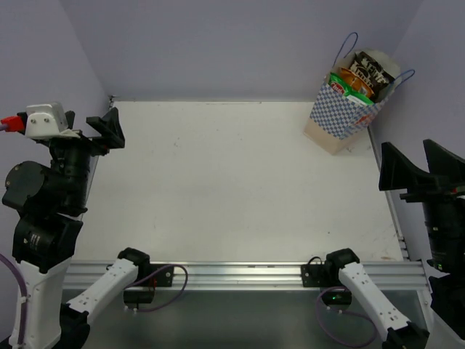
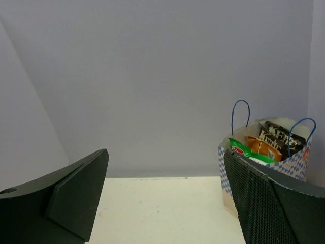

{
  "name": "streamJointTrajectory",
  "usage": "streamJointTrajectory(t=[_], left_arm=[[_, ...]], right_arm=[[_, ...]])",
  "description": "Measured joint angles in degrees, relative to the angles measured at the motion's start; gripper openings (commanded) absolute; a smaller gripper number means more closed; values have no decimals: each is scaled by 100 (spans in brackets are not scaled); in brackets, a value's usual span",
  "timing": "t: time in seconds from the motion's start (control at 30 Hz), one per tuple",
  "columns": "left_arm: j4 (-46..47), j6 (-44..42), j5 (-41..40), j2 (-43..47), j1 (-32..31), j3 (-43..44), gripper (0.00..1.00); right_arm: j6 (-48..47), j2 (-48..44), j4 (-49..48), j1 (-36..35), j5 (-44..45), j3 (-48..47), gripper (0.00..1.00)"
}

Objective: Take the snacks out of the paper bag

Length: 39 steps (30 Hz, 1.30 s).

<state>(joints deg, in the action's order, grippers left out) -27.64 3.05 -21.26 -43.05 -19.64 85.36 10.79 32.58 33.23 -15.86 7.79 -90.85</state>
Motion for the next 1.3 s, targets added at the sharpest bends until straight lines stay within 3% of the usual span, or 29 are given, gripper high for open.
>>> streamJointTrajectory(t=[0.37,0.7,0.83,1.07,1.3], left_arm=[[-162,328,162,-319,0,-452,100],[-328,619,546,-472,0,-1119,100],[-352,693,693,-474,-2,-1322,100],[-350,796,914,-400,0,-1650,100],[-380,863,1075,-304,0,-1904,100]], right_arm=[[339,546,59,0,-44,168,99],[1073,2743,704,0,-149,101,99],[1226,4002,966,81,-127,-490,99],[1252,5971,1241,927,-323,-2236,99],[553,7326,1263,1139,-310,-3488,99]])
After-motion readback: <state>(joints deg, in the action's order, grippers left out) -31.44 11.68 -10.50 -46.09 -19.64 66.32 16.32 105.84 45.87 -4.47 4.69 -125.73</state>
